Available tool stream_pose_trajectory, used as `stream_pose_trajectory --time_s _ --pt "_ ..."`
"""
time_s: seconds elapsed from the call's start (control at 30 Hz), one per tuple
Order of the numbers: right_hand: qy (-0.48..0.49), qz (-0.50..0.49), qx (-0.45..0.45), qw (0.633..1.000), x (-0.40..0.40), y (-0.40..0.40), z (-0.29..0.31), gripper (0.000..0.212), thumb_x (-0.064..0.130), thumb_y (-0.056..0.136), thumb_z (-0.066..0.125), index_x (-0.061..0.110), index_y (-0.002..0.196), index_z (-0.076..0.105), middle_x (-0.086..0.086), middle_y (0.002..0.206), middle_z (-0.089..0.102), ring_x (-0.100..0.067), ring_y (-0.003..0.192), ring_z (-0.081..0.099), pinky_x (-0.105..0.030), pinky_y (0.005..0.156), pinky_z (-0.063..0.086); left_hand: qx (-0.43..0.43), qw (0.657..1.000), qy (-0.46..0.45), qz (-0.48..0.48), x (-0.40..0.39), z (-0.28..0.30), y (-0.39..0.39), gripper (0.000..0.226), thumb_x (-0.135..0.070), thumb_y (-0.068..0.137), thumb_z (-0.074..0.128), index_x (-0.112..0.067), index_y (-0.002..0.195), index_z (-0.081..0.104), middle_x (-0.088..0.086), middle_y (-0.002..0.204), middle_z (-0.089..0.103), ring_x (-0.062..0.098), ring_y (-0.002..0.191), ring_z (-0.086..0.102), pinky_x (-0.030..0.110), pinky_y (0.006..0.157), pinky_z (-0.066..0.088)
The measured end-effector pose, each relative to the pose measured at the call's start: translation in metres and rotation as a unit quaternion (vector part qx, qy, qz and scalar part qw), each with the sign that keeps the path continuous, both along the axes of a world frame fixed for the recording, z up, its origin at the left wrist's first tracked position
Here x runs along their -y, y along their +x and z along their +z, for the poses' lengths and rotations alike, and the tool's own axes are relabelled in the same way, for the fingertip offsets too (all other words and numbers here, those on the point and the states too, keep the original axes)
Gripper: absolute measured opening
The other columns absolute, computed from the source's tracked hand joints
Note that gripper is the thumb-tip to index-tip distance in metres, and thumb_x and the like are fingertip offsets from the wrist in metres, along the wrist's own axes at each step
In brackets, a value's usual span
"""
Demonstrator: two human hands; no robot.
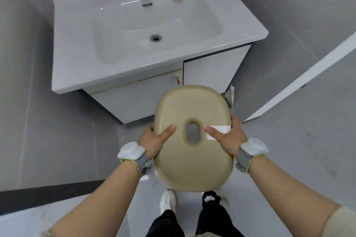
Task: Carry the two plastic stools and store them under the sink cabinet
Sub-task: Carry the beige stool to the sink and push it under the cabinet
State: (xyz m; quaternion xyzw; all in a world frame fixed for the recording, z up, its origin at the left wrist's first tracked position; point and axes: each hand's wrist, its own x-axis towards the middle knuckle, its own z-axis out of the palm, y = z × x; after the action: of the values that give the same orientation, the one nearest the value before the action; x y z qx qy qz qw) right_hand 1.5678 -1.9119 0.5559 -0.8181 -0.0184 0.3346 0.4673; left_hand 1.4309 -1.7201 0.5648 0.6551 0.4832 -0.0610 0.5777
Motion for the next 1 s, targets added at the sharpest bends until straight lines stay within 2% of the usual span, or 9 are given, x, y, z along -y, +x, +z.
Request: stream_pose_trajectory --time_s 0.1,0.17,0.33,0.43,0.63,0.73,0.83,0.87,1.0 --pt "-0.002 0.047 0.008 0.999 -0.013 0.021 -0.003 0.091 0.048 0.066 0.079 0.028 0.139 0.029 0.013 0.102 0.052 -0.018 0.096 0.053 -0.032 0.084 0.042 -0.011 0.998 0.004 0.055 0.001 -0.004 0.005 0.092 -0.072 0.052 0.068 -0.014 0.122 0.053 0.006 0.110 0.068 0.024 0.093 0.067 0.040 0.087 0.054" --pt "0.004 0.086 0.002 0.996 -0.023 0.036 -0.007 0.092 0.048 0.065 0.080 0.029 0.139 0.029 0.012 0.106 0.053 -0.018 0.097 0.054 -0.033 0.086 0.044 -0.019 0.995 0.005 0.099 0.004 -0.007 0.006 0.087 -0.070 0.057 0.070 -0.014 0.122 0.051 0.005 0.111 0.067 0.025 0.095 0.066 0.040 0.088 0.053" --pt "0.005 0.144 0.032 0.989 -0.047 0.054 -0.023 0.091 0.045 0.066 0.081 0.027 0.140 0.031 0.010 0.110 0.051 -0.017 0.098 0.052 -0.030 0.086 0.041 -0.019 0.986 0.000 0.167 0.003 -0.017 0.004 0.105 -0.076 0.042 0.069 -0.014 0.125 0.050 0.005 0.112 0.067 0.025 0.094 0.068 0.043 0.087 0.055" --pt "0.001 0.169 0.013 0.986 -0.063 0.058 -0.037 0.091 0.046 0.064 0.081 0.030 0.139 0.031 0.008 0.112 0.053 -0.019 0.102 0.053 -0.035 0.092 0.045 -0.029 0.982 -0.005 0.186 -0.005 -0.029 0.002 0.109 -0.075 0.040 0.068 -0.014 0.127 0.048 0.007 0.115 0.066 0.026 0.095 0.067 0.044 0.089 0.054" --pt "-0.039 0.185 -0.038 0.981 -0.078 0.055 -0.069 0.122 0.072 0.037 0.074 0.034 0.141 0.024 -0.001 0.128 0.054 -0.029 0.114 0.055 -0.050 0.098 0.047 -0.043 0.982 -0.015 0.185 -0.019 -0.064 0.001 0.111 -0.075 0.038 0.067 -0.014 0.128 0.045 0.007 0.115 0.063 0.026 0.097 0.065 0.043 0.091 0.052" --pt "-0.045 0.189 -0.047 0.980 -0.087 0.056 -0.111 0.124 0.076 0.035 0.072 0.035 0.141 0.022 -0.002 0.130 0.052 -0.031 0.116 0.053 -0.050 0.098 0.047 -0.049 0.981 -0.019 0.184 -0.030 -0.108 0.003 0.100 -0.070 0.049 0.071 -0.012 0.128 0.046 0.008 0.115 0.064 0.026 0.098 0.065 0.039 0.089 0.052" --pt "-0.054 0.182 -0.057 0.980 -0.089 0.053 -0.134 0.116 0.069 0.045 0.076 0.037 0.142 0.020 -0.003 0.131 0.052 -0.031 0.115 0.053 -0.051 0.098 0.047 -0.053 0.983 -0.011 0.174 -0.035 -0.135 0.003 0.097 -0.068 0.052 0.069 -0.012 0.128 0.049 0.008 0.114 0.065 0.025 0.095 0.066 0.034 0.084 0.052" --pt "-0.052 0.176 -0.059 0.981 -0.090 0.053 -0.164 0.114 0.067 0.048 0.077 0.037 0.142 0.020 -0.004 0.131 0.052 -0.031 0.115 0.053 -0.050 0.098 0.047 -0.052 0.984 -0.011 0.167 -0.037 -0.164 0.005 0.095 -0.067 0.053 0.069 -0.012 0.128 0.049 0.008 0.115 0.065 0.024 0.095 0.065 0.033 0.082 0.051" --pt "-0.059 0.162 -0.056 0.983 -0.094 0.052 -0.212 0.113 0.065 0.051 0.078 0.034 0.143 0.020 -0.005 0.131 0.053 -0.033 0.114 0.054 -0.051 0.097 0.048 -0.055 0.985 -0.001 0.162 -0.047 -0.214 0.010 0.076 -0.055 0.070 0.071 -0.011 0.128 0.048 0.007 0.111 0.063 0.025 0.093 0.062 0.029 0.078 0.046"
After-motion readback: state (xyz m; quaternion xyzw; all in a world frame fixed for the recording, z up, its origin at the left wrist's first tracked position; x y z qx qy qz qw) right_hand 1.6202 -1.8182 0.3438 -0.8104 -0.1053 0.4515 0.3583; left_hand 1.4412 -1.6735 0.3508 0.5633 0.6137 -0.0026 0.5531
